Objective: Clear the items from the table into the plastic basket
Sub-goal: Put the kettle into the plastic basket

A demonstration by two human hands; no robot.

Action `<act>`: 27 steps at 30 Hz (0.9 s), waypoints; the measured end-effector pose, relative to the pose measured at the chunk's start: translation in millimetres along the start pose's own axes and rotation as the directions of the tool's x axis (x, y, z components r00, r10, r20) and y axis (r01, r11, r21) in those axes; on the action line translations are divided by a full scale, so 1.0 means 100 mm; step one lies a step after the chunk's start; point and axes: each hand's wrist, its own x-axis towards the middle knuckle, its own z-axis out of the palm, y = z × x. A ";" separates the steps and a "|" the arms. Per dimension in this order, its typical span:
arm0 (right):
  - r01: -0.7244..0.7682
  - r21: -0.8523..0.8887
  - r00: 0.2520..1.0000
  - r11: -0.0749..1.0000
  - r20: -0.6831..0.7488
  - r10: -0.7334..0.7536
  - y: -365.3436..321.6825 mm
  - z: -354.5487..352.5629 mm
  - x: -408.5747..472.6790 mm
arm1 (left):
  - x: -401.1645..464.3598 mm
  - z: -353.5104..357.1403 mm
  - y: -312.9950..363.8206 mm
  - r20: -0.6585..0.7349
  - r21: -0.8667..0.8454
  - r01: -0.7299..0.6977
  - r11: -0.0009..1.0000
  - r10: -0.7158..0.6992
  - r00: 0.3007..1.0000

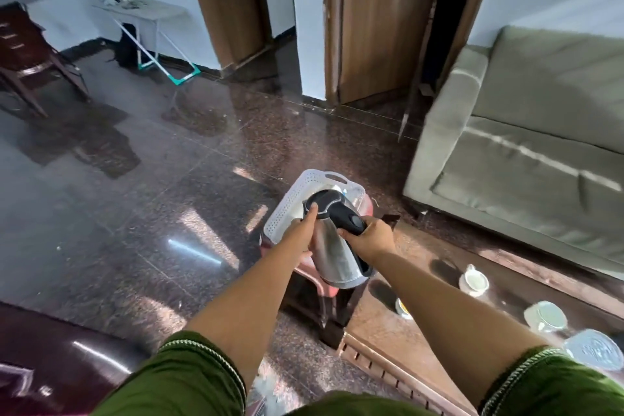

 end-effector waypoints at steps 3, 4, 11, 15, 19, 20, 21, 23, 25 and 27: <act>0.070 -0.011 0.995 0.997 0.065 -0.069 -0.15 0.17 0.18 | 0.19 -0.22 0.15 -0.015 -0.132 -0.012 0.991 0.010 1.000; 0.089 -0.008 0.992 0.996 0.085 -0.088 -0.17 0.23 0.26 | 0.25 -0.28 0.19 -0.007 -0.187 -0.004 0.982 0.003 1.000; 0.221 -0.120 0.969 0.968 0.138 -0.204 -0.25 0.55 0.89 | 0.77 -0.45 0.37 0.038 -0.307 0.072 0.949 -0.063 0.997; 0.230 -0.144 0.967 0.963 0.147 -0.209 -0.22 0.73 1.16 | 1.07 -0.54 0.43 0.029 -0.292 0.101 0.951 -0.097 0.995; 0.152 -0.058 0.979 0.987 0.143 -0.142 -0.12 0.96 1.42 | 1.43 -0.58 0.45 0.023 -0.223 0.097 0.970 -0.095 0.995; 0.123 -0.027 0.983 0.992 0.141 -0.118 -0.09 1.02 1.47 | 1.50 -0.59 0.45 0.027 -0.207 0.099 0.973 -0.095 0.995; 0.102 -0.006 0.985 0.995 0.138 -0.101 -0.07 1.07 1.52 | 1.57 -0.61 0.46 0.035 -0.193 0.106 0.975 -0.101 0.994; 0.057 0.031 0.987 0.998 0.147 -0.061 -0.01 1.17 1.60 | 1.70 -0.64 0.45 0.049 -0.162 0.133 0.978 -0.127 0.991; 0.012 0.062 0.988 0.998 0.150 -0.022 0.04 1.26 1.68 | 1.82 -0.66 0.42 0.063 -0.162 0.161 0.974 -0.152 0.986; -0.023 0.066 0.989 0.998 0.146 0.013 0.08 1.33 1.73 | 1.92 -0.66 0.37 0.073 -0.177 0.177 0.968 -0.167 0.983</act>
